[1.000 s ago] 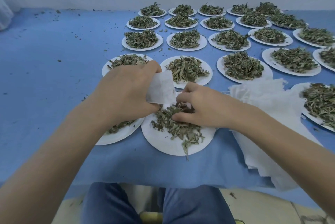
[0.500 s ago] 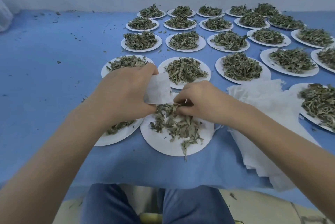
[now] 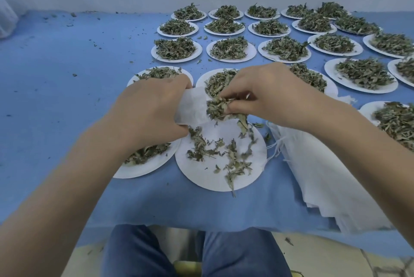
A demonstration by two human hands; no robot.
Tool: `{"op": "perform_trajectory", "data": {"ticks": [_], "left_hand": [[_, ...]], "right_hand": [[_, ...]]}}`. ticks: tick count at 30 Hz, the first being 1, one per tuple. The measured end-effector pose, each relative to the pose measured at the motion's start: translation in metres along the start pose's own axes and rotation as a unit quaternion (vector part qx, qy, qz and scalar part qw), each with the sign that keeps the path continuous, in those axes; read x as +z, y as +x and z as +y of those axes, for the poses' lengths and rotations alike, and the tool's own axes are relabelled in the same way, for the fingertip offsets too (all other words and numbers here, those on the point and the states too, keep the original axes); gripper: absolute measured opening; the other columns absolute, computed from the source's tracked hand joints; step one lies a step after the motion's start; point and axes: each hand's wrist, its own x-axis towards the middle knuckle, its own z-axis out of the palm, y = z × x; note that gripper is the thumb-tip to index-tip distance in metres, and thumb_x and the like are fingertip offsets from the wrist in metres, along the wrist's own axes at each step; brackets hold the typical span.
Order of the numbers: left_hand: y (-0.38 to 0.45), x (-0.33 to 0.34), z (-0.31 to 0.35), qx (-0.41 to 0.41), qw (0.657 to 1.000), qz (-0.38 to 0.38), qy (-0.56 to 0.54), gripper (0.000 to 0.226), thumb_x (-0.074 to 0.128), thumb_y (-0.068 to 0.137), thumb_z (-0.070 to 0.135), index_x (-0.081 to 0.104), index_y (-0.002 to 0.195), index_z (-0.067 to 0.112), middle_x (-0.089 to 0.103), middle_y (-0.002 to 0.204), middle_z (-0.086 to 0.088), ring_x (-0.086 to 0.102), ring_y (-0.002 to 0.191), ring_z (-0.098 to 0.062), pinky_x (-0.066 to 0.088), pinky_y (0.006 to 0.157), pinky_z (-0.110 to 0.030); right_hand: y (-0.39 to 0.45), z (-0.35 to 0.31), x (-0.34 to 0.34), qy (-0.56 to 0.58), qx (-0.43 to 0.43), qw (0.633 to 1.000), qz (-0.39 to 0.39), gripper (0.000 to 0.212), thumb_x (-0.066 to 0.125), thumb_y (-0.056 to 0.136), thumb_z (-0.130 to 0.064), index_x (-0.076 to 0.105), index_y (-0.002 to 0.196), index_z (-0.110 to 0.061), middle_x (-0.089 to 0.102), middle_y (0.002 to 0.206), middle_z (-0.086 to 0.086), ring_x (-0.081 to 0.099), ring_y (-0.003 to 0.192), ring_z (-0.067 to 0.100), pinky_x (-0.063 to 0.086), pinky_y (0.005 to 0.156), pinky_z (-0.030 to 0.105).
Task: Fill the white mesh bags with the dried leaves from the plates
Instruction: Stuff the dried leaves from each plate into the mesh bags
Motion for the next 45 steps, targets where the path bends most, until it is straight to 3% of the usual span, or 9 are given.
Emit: {"op": "perform_trajectory", "data": {"ticks": [6, 10, 16, 22, 26, 28, 33, 40, 45], "left_hand": [[0.001, 0.002, 0.008, 0.035, 0.999, 0.018, 0.010, 0.047, 0.054, 0.061, 0.043, 0.047, 0.099, 0.016, 0.054, 0.082, 0.001, 0.045, 0.067, -0.021, 0.024, 0.047, -0.023], [0.000, 0.002, 0.008, 0.022, 0.999, 0.038, -0.025, 0.043, 0.059, 0.066, 0.046, 0.048, 0.092, 0.013, 0.053, 0.076, 0.002, 0.047, 0.066, -0.023, 0.030, 0.050, -0.030], [0.002, -0.002, 0.003, -0.015, 0.995, 0.049, -0.081, 0.046, 0.067, 0.065, 0.049, 0.052, 0.098, 0.020, 0.056, 0.079, 0.005, 0.051, 0.073, -0.021, 0.044, 0.061, -0.037], [0.000, -0.002, 0.006, 0.008, 0.992, 0.075, -0.104, 0.036, 0.067, 0.067, 0.045, 0.054, 0.088, 0.019, 0.057, 0.074, 0.006, 0.052, 0.071, -0.022, 0.043, 0.060, -0.035], [0.000, 0.004, 0.016, 0.029, 0.994, 0.055, -0.092, 0.031, 0.060, 0.066, 0.044, 0.044, 0.079, 0.021, 0.048, 0.067, 0.008, 0.048, 0.066, -0.019, 0.033, 0.057, -0.030], [0.001, 0.006, 0.017, 0.028, 0.994, 0.053, -0.093, 0.032, 0.056, 0.065, 0.045, 0.042, 0.080, 0.021, 0.047, 0.067, 0.008, 0.048, 0.066, -0.019, 0.035, 0.056, -0.031], [0.004, 0.003, 0.010, 0.002, 0.995, 0.055, -0.088, 0.045, 0.066, 0.068, 0.045, 0.050, 0.100, 0.018, 0.059, 0.081, 0.003, 0.054, 0.073, -0.022, 0.044, 0.059, -0.035], [0.005, 0.003, 0.011, -0.001, 0.994, 0.048, -0.102, 0.037, 0.066, 0.065, 0.042, 0.054, 0.087, 0.015, 0.055, 0.069, 0.004, 0.049, 0.064, -0.016, 0.041, 0.055, -0.032], [0.006, 0.006, 0.026, 0.003, 0.988, 0.066, -0.141, 0.031, 0.061, 0.069, 0.044, 0.047, 0.078, 0.017, 0.052, 0.065, 0.006, 0.050, 0.064, -0.014, 0.039, 0.061, -0.031]], "right_hand": [[0.009, -0.013, 0.011, -0.003, -0.038, 0.999, 0.039, 0.022, 0.062, 0.087, -0.018, 0.071, 0.107, -0.024, 0.067, 0.092, 0.003, 0.057, 0.079, 0.013, 0.040, 0.071, 0.025], [0.006, -0.015, 0.016, 0.193, 0.018, 0.976, 0.098, 0.030, 0.072, 0.078, -0.012, 0.070, 0.104, -0.027, 0.072, 0.091, -0.005, 0.065, 0.084, 0.006, 0.051, 0.081, 0.023], [0.002, -0.009, 0.016, 0.345, 0.040, 0.936, 0.053, 0.033, 0.074, 0.078, -0.009, 0.064, 0.100, -0.032, 0.067, 0.096, -0.017, 0.063, 0.091, -0.005, 0.051, 0.087, 0.017], [0.006, -0.011, 0.021, 0.233, 0.023, 0.967, 0.101, 0.023, 0.068, 0.082, -0.013, 0.072, 0.095, -0.031, 0.065, 0.078, -0.016, 0.056, 0.062, -0.001, 0.043, 0.066, 0.013], [0.012, -0.016, 0.028, 0.173, 0.006, 0.979, 0.106, 0.012, 0.066, 0.080, -0.005, 0.076, 0.080, -0.012, 0.068, 0.073, 0.001, 0.051, 0.061, 0.010, 0.040, 0.062, 0.026], [0.012, -0.017, 0.030, 0.190, 0.019, 0.974, 0.122, 0.016, 0.068, 0.078, -0.005, 0.075, 0.079, -0.019, 0.066, 0.067, -0.005, 0.053, 0.058, 0.004, 0.041, 0.059, 0.019], [0.004, -0.009, 0.021, 0.387, 0.025, 0.917, 0.099, 0.030, 0.073, 0.077, -0.002, 0.070, 0.101, -0.020, 0.074, 0.087, -0.003, 0.069, 0.081, 0.005, 0.055, 0.077, 0.019], [0.002, -0.010, 0.019, 0.302, 0.015, 0.945, 0.128, 0.025, 0.075, 0.077, -0.007, 0.073, 0.096, -0.022, 0.074, 0.085, 0.003, 0.070, 0.078, 0.020, 0.056, 0.074, 0.037], [0.008, -0.011, 0.025, 0.220, 0.005, 0.965, 0.143, 0.012, 0.070, 0.080, -0.006, 0.078, 0.084, -0.014, 0.059, 0.053, -0.012, 0.045, 0.046, 0.002, 0.031, 0.051, 0.011]]}}
